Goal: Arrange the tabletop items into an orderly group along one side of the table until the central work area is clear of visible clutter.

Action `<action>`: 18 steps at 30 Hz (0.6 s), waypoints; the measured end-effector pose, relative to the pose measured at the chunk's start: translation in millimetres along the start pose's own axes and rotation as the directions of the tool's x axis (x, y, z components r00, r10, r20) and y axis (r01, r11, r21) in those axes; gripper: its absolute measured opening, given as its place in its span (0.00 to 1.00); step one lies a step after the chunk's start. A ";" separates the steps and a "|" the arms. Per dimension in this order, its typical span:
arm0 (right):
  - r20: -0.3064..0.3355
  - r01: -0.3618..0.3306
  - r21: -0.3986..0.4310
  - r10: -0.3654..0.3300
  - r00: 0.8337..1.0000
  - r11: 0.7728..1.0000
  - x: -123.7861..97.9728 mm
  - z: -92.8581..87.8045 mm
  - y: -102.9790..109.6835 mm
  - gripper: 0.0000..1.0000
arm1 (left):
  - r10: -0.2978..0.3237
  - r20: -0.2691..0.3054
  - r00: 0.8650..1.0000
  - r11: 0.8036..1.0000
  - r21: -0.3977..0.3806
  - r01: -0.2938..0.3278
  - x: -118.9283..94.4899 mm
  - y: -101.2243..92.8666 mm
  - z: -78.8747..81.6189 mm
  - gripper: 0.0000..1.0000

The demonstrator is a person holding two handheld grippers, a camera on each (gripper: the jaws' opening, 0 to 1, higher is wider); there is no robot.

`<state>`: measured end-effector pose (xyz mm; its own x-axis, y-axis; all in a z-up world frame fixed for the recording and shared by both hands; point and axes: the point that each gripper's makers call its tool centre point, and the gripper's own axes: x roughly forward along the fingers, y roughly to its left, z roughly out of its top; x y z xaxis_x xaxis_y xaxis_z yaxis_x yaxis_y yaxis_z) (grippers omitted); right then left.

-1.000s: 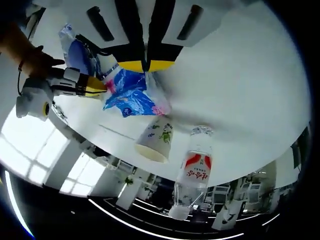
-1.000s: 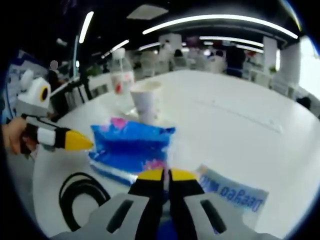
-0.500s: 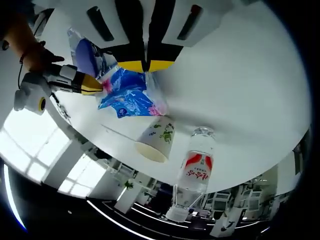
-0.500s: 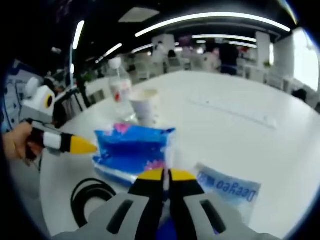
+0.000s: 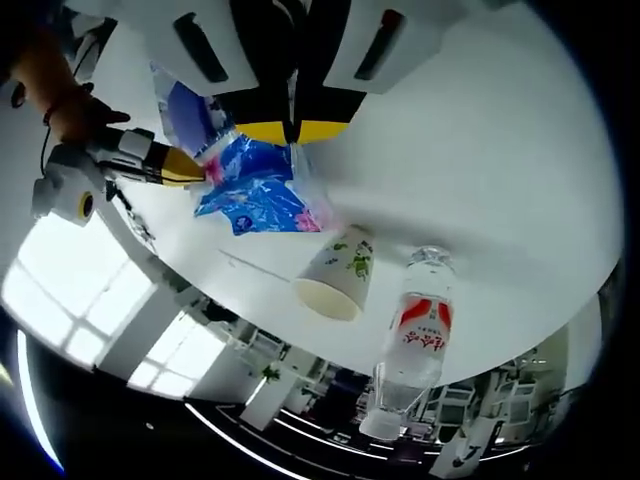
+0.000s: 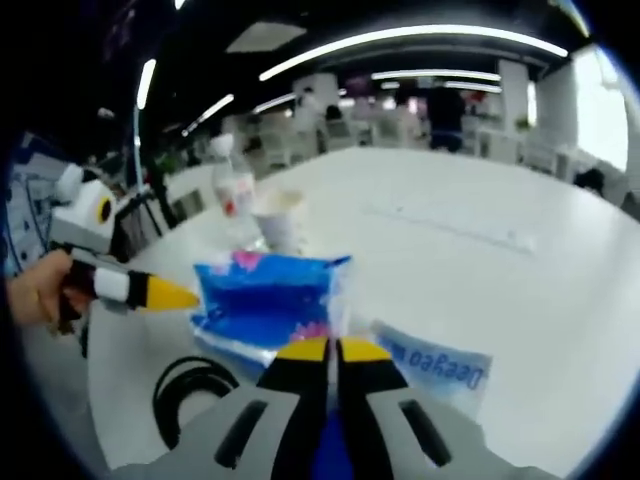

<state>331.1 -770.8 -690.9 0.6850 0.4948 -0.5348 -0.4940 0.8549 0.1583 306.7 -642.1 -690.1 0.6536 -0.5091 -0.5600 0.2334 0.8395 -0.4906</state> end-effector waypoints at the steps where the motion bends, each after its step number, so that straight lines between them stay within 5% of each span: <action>1: 0.000 0.003 0.002 -0.003 1.000 1.000 -0.4 0.4 -2.2 0.00 | -0.005 -0.002 1.000 1.000 0.004 0.005 0.7 -2.3 0.0 0.00; 18: 0.018 0.070 0.059 -0.071 0.997 0.996 -29.0 4.1 -28.0 0.00 | -0.092 -0.036 0.995 0.995 0.028 0.093 15.4 -34.7 7.7 0.00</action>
<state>327.3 -808.5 -676.4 0.7281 0.4355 -0.5294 -0.4122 0.8952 0.1695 314.3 -677.7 -676.5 0.6030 -0.5903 -0.5365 0.3128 0.7937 -0.5217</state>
